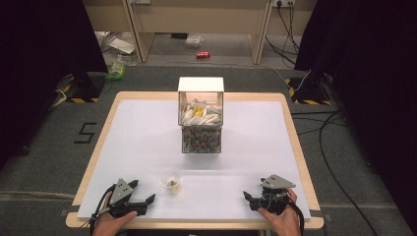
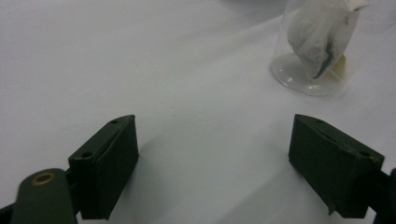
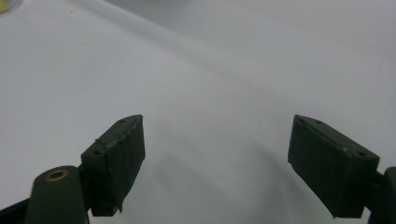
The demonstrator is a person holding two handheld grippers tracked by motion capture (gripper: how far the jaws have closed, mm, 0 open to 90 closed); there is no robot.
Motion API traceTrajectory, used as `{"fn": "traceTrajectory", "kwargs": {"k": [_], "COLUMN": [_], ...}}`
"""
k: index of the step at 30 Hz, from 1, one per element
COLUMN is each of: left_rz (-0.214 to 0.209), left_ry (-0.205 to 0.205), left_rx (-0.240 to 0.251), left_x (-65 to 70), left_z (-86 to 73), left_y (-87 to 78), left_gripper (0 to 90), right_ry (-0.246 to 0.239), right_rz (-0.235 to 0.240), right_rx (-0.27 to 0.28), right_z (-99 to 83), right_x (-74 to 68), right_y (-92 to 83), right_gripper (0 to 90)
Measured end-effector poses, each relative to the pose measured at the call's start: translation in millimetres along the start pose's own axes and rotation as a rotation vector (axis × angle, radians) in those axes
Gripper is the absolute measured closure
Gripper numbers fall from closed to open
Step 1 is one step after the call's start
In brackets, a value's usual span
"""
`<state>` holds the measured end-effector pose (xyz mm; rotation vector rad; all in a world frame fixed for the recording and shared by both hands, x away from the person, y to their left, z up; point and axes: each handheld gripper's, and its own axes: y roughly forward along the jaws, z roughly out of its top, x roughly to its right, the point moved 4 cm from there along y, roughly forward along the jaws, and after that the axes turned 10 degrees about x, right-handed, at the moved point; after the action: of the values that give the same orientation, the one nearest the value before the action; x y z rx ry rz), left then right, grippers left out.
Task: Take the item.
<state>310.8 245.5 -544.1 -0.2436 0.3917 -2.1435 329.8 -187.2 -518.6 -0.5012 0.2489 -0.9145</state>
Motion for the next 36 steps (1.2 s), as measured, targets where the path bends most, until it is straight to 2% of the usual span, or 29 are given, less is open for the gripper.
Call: {"fn": "traceTrajectory", "kwargs": {"k": [19,36], "left_rz": [0.000,0.001], "left_ry": [0.001,0.001], "left_rx": [0.000,0.000], "left_x": [0.0,0.1], "left_z": [0.0,0.0], "left_y": [0.0,0.0], "left_gripper": [15.1,15.1], "right_ry": [-0.008,0.004], "right_rz": [-0.018,-0.018], "right_rx": [-0.044,-0.024], "right_z": [-10.6,-14.5], "right_x": [-0.1,-0.2], "right_y": [-4.4,-6.0], "right_gripper": [16.7,16.2]}}
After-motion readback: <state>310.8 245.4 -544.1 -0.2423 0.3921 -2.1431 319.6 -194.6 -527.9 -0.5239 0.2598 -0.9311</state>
